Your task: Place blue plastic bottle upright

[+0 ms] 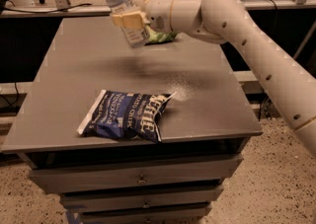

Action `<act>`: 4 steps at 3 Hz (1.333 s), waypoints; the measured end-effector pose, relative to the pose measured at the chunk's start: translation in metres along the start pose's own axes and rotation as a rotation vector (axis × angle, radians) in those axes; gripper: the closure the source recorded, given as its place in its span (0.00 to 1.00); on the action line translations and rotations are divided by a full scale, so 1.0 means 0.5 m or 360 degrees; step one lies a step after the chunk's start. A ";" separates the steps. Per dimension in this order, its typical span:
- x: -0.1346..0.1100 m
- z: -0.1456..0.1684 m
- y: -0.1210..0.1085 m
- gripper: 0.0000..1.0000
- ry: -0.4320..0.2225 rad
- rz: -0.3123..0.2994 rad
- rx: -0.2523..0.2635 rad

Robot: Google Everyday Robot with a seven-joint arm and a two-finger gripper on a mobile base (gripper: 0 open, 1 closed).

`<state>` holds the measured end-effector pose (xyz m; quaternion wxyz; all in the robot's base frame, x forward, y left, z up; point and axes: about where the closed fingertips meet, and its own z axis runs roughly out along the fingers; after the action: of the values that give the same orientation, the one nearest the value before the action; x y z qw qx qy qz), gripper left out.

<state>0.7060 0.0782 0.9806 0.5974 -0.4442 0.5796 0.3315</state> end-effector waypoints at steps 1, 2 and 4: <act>-0.003 -0.013 -0.002 1.00 -0.0023 0.0005 0.0007; 0.008 -0.008 -0.002 1.00 -0.0114 0.0052 -0.0001; 0.052 -0.031 0.025 1.00 -0.0235 0.0171 -0.0042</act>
Offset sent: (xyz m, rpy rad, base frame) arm -0.0004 -0.0060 -0.0069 0.1983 0.0044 0.0315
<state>0.6912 0.0659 0.9540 0.6140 -0.3948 0.5525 0.4024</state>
